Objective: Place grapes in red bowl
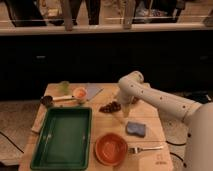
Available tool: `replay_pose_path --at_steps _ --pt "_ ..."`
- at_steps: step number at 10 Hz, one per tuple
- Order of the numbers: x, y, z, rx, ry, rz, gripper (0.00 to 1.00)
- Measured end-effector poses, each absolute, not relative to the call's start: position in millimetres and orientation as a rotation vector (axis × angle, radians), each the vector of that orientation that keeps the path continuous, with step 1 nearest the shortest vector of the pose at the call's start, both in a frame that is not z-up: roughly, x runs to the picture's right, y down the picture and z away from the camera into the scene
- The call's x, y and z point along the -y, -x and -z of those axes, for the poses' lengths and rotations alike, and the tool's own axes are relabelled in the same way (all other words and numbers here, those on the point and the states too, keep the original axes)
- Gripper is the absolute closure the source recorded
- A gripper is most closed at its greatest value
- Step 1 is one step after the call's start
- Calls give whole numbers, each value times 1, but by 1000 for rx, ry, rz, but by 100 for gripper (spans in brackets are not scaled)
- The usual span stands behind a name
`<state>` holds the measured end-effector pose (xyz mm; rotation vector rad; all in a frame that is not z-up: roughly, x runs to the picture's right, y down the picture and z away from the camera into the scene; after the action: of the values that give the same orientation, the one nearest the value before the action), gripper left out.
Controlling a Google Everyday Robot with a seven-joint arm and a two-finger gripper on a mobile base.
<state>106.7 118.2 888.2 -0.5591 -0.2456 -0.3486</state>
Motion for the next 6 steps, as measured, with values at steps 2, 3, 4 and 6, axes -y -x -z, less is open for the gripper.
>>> replay_pose_path --at_steps 2,3,4,6 --pt "-120 -110 -893 253 563 347 20" --pt "-121 -112 -895 255 565 345 20" --pt "-122 -112 -897 258 568 341 20" --pt "-124 -114 -900 263 572 338 20"
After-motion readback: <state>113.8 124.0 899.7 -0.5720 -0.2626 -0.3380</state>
